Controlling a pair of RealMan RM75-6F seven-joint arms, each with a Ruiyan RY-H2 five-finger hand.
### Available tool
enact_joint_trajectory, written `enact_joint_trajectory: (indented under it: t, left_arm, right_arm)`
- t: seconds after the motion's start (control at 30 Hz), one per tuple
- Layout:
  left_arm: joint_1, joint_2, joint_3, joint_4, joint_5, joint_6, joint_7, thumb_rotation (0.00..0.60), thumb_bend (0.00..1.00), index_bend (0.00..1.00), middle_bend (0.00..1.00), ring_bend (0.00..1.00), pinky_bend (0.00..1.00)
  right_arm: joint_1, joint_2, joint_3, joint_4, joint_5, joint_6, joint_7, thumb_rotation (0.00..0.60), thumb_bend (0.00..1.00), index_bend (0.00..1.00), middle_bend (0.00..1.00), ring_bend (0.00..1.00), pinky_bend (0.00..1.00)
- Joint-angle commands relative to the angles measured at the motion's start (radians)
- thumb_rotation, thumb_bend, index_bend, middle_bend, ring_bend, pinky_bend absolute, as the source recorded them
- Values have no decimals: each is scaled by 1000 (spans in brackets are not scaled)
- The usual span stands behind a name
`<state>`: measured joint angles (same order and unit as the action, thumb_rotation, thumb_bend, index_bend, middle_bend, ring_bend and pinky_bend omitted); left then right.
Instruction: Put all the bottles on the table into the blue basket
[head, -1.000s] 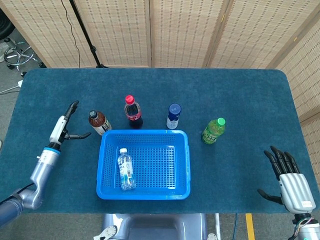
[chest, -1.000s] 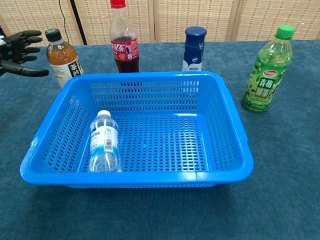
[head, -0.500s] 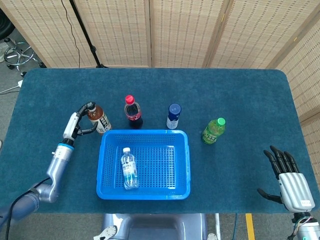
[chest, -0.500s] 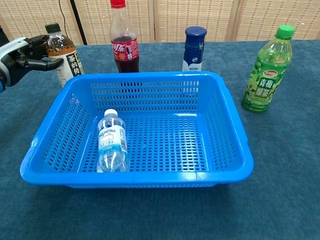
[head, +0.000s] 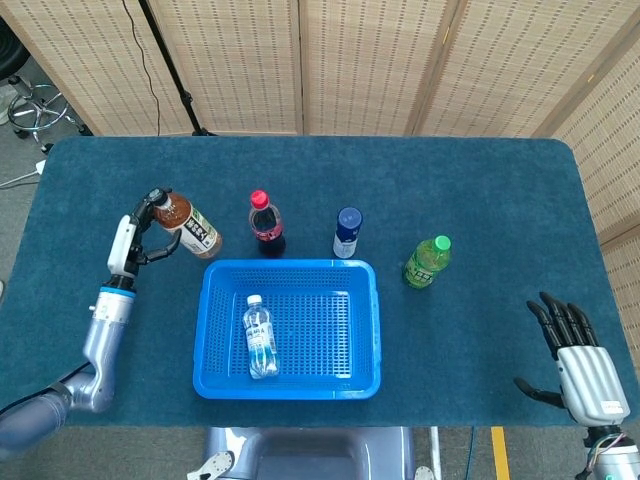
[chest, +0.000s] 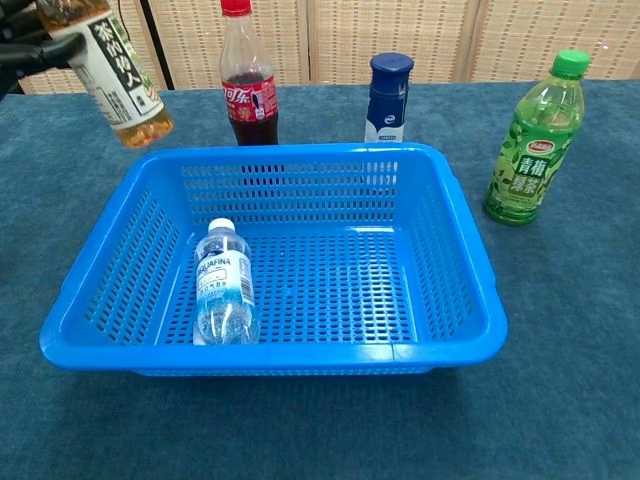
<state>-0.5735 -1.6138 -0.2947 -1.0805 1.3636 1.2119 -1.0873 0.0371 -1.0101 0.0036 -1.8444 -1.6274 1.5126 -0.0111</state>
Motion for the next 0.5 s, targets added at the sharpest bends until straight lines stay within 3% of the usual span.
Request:
enact_joint_trajectory:
  t: [0.03, 0.2, 0.23, 0.27, 0.4, 0.5]
  left_arm:
    - [49, 106, 3, -151, 94, 125, -17, 600, 648, 629, 482, 366, 421]
    - [84, 212, 78, -310, 284, 263, 28, 600, 644, 629, 482, 367, 421]
    - [67, 240, 137, -374, 414, 277, 86, 600, 643, 628, 482, 367, 421]
    - [61, 258, 171, -422, 473, 272, 138, 600, 642, 627, 482, 367, 421]
    - [39, 261, 233, -543, 533, 220, 236, 600, 631, 624, 482, 367, 421]
    - [17, 241, 252, -580, 527, 169, 279, 600, 627, 622, 482, 367, 421]
  right_arm:
    - [-1, 0, -1, -1, -2, 1, -3, 600, 0, 0, 0, 0, 0]
    - [-2, -2, -2, -3, -3, 2, -9, 600, 0, 0, 0, 0, 0]
    - [-2, -2, -2, -4, -3, 1, -12, 600, 0, 0, 0, 0, 0]
    - [-2, -3, -3, -5, -3, 1, -15, 600, 0, 0, 0, 0, 0]
    - [-3, -4, -4, -5, -3, 2, -19, 600, 0, 0, 0, 0, 0]
    - [-3, -4, -3, -3, -1, 1, -19, 600, 0, 0, 0, 0, 0]
